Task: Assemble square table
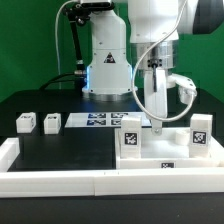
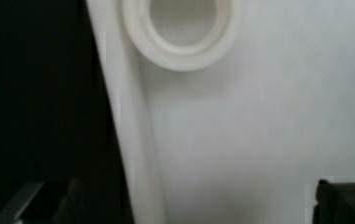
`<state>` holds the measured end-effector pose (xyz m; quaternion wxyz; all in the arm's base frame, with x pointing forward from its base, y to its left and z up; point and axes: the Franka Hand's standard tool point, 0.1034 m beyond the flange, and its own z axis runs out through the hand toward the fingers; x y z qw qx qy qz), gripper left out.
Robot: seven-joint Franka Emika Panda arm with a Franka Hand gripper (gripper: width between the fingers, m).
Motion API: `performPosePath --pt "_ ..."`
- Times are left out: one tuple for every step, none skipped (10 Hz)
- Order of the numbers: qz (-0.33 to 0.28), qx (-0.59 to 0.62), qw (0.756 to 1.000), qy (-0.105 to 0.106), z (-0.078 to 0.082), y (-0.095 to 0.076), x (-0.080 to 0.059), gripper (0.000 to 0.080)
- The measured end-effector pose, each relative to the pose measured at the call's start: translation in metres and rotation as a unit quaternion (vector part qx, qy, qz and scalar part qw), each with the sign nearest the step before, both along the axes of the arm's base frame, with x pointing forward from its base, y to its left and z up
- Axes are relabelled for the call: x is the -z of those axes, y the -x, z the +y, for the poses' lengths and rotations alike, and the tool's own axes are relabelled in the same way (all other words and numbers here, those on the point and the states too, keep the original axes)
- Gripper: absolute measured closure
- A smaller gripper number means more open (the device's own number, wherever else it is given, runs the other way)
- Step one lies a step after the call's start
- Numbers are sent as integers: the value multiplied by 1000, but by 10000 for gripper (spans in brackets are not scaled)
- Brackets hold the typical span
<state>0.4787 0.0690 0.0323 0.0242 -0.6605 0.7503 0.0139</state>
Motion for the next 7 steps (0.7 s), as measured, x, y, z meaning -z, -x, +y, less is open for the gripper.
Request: performPosePath --pt "3 -11 1000 2 -1 2 4 150" --pt "6 -19 1000 4 -2 4 7 150" --pt "8 -23 1000 5 -2 6 9 150" --pt "8 -25 1000 8 -2 7 12 150" --pt "7 -27 1000 14 -3 8 18 150" --pt "10 -28 999 17 -3 11 22 150" --pt "11 -29 999 18 -2 12 24 150"
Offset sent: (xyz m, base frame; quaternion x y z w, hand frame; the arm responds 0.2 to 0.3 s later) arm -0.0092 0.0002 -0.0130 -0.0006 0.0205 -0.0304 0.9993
